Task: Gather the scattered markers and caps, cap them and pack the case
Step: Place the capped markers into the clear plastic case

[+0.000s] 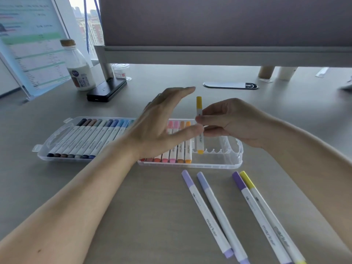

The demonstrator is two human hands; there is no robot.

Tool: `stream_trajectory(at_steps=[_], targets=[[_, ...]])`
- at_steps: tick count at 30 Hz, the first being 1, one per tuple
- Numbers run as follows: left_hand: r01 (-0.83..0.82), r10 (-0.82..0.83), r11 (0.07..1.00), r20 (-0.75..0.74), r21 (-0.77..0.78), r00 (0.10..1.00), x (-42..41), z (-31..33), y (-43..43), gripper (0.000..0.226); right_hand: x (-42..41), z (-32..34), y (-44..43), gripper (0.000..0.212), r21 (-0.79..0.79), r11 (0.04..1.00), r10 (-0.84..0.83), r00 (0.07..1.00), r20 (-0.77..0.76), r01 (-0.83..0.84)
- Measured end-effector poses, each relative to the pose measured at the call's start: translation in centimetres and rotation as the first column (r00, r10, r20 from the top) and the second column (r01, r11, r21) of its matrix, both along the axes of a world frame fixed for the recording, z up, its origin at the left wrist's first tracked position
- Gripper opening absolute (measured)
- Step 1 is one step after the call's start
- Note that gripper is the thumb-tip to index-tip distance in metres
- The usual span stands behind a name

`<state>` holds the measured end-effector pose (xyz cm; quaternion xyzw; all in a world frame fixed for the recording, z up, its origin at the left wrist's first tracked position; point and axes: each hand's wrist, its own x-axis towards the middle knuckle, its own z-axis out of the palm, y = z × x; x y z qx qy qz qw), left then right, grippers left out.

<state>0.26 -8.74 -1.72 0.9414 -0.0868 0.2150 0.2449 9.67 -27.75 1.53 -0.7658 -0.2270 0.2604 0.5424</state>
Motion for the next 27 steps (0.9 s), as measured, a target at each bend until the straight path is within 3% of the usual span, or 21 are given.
stream_trajectory(at_steps=[4, 13, 27], targets=[[-0.005, 0.016, 0.994, -0.104, 0.107, 0.994, 0.1, -0.4, -0.6, 0.113, -0.3, -0.5, 0.4, 0.010, -0.116, 0.993, 0.009, 1.000, 0.026, -0.006], [0.012, 0.002, 0.999, -0.268, 0.049, 0.963, 0.1, -0.8, -0.4, 0.127, -0.7, -0.6, 0.3, 0.011, -0.194, 0.981, 0.019, 0.998, 0.061, -0.007], [0.000, 0.029, 0.997, -0.353, 0.081, 0.935, 0.2, -0.6, -0.4, 0.116, -0.3, -1.3, 0.3, 0.019, -0.319, 0.947, 0.103, 0.966, 0.236, -0.024]])
